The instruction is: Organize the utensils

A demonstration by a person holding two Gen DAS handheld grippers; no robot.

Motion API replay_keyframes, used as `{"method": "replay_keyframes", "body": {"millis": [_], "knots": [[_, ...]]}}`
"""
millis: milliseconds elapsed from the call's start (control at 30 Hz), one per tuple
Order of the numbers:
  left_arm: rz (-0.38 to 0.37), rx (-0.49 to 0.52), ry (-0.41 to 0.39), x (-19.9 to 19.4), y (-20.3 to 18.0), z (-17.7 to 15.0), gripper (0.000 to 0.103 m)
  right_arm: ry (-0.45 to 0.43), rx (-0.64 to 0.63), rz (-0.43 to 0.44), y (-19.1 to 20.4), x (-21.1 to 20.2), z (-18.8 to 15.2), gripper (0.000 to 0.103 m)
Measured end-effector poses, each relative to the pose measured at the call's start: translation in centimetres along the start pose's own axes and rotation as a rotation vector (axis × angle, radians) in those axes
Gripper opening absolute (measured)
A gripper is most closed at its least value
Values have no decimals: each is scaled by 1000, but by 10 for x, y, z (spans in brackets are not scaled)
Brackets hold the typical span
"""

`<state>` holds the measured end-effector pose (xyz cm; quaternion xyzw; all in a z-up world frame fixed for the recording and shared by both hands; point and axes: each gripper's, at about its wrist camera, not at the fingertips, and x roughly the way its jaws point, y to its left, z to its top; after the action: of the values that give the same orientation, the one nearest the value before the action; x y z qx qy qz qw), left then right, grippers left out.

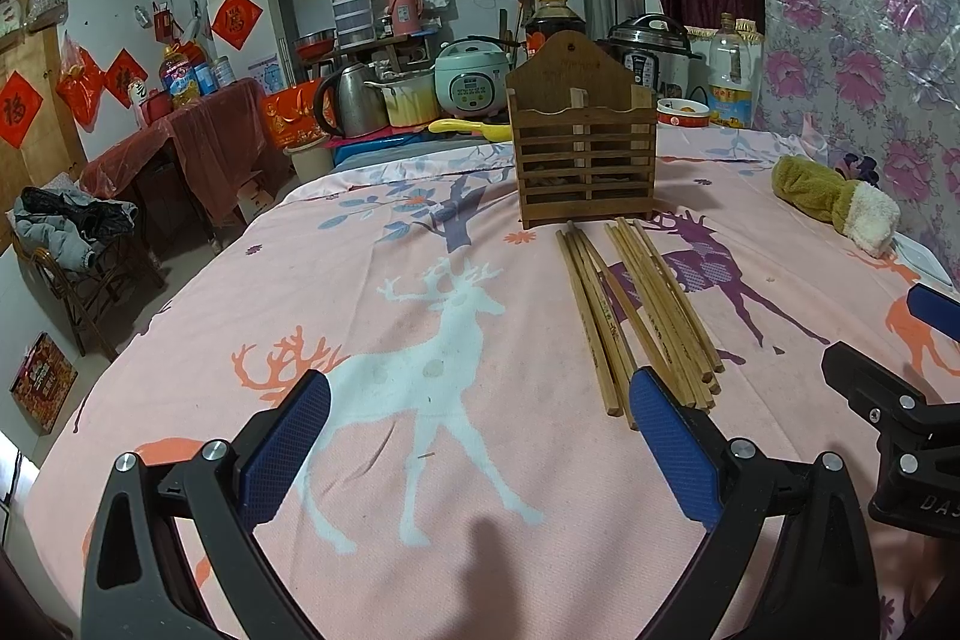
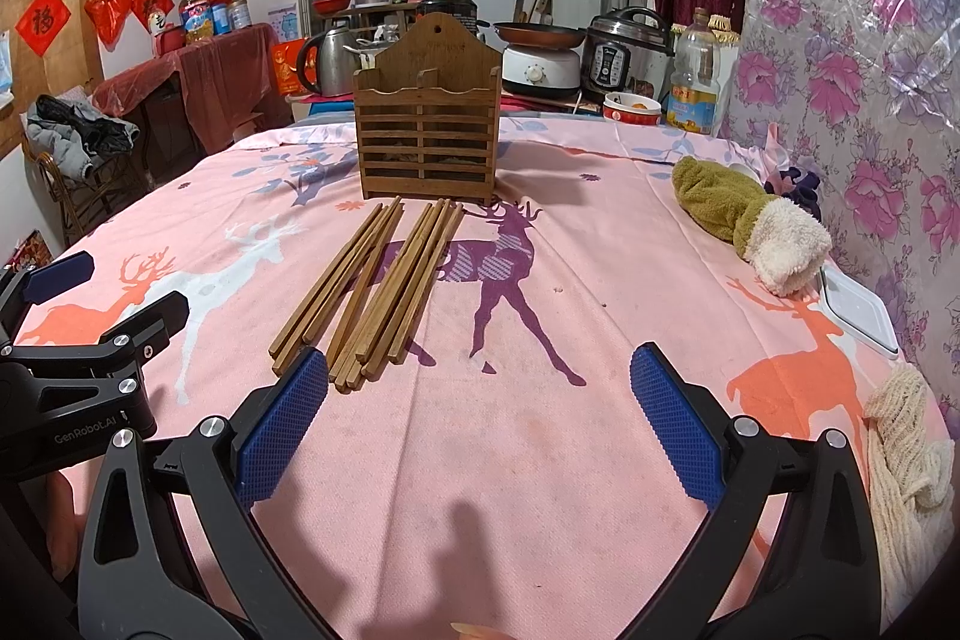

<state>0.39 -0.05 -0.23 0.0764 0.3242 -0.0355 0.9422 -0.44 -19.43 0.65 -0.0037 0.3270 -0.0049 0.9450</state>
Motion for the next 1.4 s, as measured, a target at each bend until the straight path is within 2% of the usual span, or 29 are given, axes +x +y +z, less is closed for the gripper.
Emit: {"method": "replay_keyframes", "body": {"millis": [867, 967, 1067, 1100, 1167, 1267, 1367, 1400], "knots": [[-10, 2, 21, 4, 0, 1, 98, 32, -11, 8, 2, 6, -1, 97], [-31, 1, 83, 15, 0, 1, 98, 52, -1, 8, 0, 10, -1, 97], [-42, -15, 200, 38, 3, -1, 98, 96, 30, 11, -7, 18, -1, 97], [-42, -22, 251, 48, 5, -2, 97, 117, 42, 13, -9, 21, -1, 97], [-46, -21, 305, 59, 6, -5, 97, 167, 61, 18, -16, 32, -1, 97], [-95, 10, 395, 77, 3, -8, 98, 269, 54, 26, -25, 57, 1, 97], [-103, 26, 403, 85, 1, -7, 99, 384, 90, 85, -32, 81, -2, 98], [-103, 34, 398, 86, 0, -7, 99, 391, 85, 90, -32, 84, -2, 97]]}}
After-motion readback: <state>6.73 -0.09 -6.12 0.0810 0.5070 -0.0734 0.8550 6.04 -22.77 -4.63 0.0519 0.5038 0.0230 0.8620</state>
